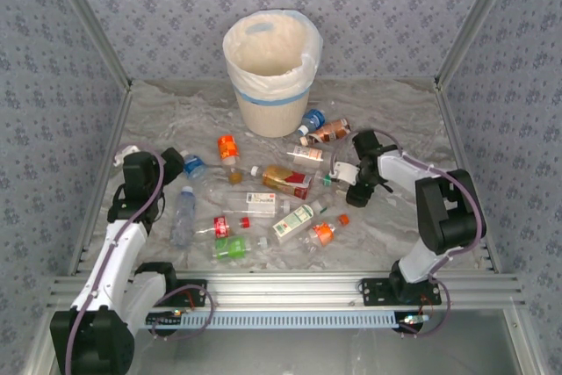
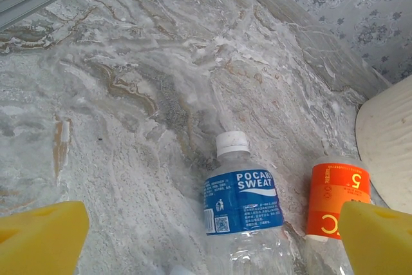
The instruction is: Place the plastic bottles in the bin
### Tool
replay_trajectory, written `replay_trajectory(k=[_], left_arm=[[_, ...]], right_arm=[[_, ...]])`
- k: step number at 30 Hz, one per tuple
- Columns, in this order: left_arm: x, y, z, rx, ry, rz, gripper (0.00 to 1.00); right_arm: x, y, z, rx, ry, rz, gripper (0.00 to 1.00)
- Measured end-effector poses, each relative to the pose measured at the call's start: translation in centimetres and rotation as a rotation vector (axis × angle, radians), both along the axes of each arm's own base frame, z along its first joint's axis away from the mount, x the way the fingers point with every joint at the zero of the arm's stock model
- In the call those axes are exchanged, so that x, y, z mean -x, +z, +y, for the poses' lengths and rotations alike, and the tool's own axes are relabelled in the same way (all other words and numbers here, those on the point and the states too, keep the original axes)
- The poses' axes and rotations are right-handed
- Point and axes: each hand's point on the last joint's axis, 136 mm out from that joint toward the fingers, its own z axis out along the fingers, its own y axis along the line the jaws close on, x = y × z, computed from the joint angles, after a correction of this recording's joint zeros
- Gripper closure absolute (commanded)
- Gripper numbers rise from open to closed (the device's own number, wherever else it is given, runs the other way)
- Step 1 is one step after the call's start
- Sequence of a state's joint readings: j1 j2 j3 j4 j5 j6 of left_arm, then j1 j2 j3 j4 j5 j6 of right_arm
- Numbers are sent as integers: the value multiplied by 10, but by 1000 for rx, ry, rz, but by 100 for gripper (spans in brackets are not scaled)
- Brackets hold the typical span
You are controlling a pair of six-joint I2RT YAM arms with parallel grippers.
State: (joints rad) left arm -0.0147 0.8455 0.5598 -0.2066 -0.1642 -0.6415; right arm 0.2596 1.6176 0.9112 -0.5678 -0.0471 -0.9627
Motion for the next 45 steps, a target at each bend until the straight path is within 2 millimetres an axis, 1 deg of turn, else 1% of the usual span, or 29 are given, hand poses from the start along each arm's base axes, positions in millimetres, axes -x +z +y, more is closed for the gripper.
replay_trajectory(k=[4, 7, 10, 12, 13, 16, 18, 20, 23, 25, 27, 29, 31, 33, 36, 38, 41, 45], left_arm=[[0, -1, 1, 3, 4, 2, 0], [0, -2, 1, 6, 7, 8, 1], [0, -3, 2, 11, 17, 7, 0], [0, -3, 3, 16, 26, 10, 0], [1, -4, 4, 17, 31, 12, 1], [1, -7, 6, 23, 40, 25, 1], [3, -11, 6, 23, 41, 43, 0], [4, -15, 6, 26, 45, 59, 0], [6, -18, 8, 27, 54, 85, 1], [7, -16, 10, 27, 61, 93, 0], [7, -14, 11, 26, 63, 94, 0], [8, -14, 11, 27, 63, 102, 0], [10, -15, 11, 27, 64, 113, 1], [12, -17, 11, 29, 67, 123, 1], [14, -18, 11, 34, 70, 134, 0], [15, -19, 11, 34, 70, 143, 0], [18, -22, 11, 34, 70, 160, 0], [24, -25, 11, 34, 70, 186, 1]], right_arm=[[-2, 7, -5, 8, -22, -26, 47], [-3, 18, -7, 9, -36, -62, 51], [-6, 36, -8, -11, -60, -117, 51], [-9, 55, -7, -47, -87, -171, 50], [-10, 64, -6, -66, -97, -190, 51], [-16, 102, 3, -152, -122, -255, 54], [-24, 132, 14, -230, -128, -310, 55], [-30, 155, 24, -300, -128, -352, 58], [-39, 191, 41, -413, -139, -393, 59], [-49, 221, 52, -483, -150, -434, 59], [-64, 261, 65, -567, -154, -503, 58], [-76, 295, 77, -639, -155, -556, 58], [-90, 322, 89, -697, -156, -594, 57], [-107, 342, 103, -748, -168, -614, 57], [-136, 361, 121, -814, -204, -625, 57], [-157, 365, 132, -843, -237, -621, 56], [-188, 365, 146, -862, -289, -616, 55], [-223, 355, 162, -873, -359, -609, 54]])
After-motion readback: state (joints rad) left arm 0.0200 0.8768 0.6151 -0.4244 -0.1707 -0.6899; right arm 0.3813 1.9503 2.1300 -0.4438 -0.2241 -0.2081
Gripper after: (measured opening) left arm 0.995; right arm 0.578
